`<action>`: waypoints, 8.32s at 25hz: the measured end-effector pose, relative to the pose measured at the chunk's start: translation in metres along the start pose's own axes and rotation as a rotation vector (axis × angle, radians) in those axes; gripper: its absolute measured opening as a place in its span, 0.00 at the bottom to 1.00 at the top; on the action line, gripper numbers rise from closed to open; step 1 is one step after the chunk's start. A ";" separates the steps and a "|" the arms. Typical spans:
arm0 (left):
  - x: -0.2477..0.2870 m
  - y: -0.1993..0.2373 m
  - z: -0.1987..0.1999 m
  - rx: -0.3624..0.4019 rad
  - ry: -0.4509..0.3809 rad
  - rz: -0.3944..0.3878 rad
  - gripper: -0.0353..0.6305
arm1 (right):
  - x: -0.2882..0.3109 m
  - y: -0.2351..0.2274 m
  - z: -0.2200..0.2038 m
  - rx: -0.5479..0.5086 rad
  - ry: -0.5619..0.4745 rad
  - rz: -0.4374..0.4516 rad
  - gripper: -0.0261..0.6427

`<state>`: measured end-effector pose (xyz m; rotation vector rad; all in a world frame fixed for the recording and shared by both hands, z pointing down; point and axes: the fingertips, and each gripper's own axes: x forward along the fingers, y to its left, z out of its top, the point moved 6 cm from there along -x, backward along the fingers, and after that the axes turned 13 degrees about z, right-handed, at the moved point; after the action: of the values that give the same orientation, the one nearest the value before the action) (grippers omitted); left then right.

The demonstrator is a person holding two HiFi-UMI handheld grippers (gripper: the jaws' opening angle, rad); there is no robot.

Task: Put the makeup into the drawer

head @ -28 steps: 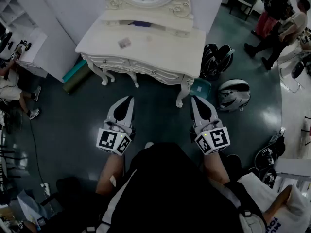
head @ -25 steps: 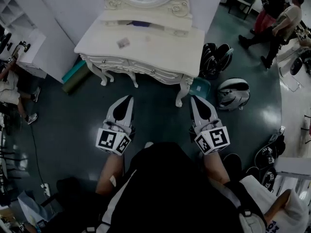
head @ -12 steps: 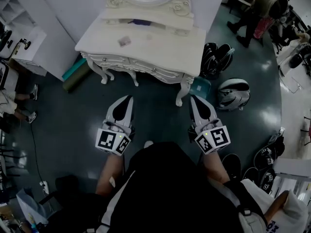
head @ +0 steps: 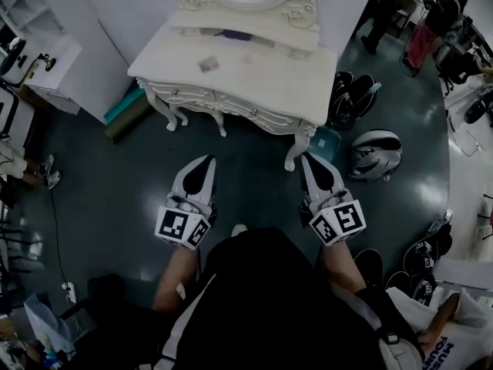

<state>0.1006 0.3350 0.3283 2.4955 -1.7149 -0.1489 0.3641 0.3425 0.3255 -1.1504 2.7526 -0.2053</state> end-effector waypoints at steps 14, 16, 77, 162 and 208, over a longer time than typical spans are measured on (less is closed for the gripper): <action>0.027 0.055 -0.016 0.000 0.032 -0.060 0.05 | 0.052 0.008 -0.019 -0.019 0.037 -0.061 0.04; 0.033 0.062 -0.016 0.006 0.046 -0.064 0.05 | 0.059 0.008 -0.020 -0.023 0.044 -0.069 0.04; 0.251 0.321 -0.125 0.115 0.398 0.243 0.06 | 0.318 -0.137 -0.061 0.061 0.196 0.037 0.04; 0.212 0.434 -0.299 0.219 0.951 0.400 0.26 | 0.351 -0.116 -0.093 0.063 0.334 0.088 0.04; 0.125 0.433 -0.295 0.230 0.966 0.476 0.29 | 0.359 -0.099 -0.093 0.042 0.338 0.216 0.04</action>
<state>-0.2126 0.0740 0.6806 1.6557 -1.7835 1.1286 0.1658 0.0235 0.4033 -0.8667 3.1199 -0.4669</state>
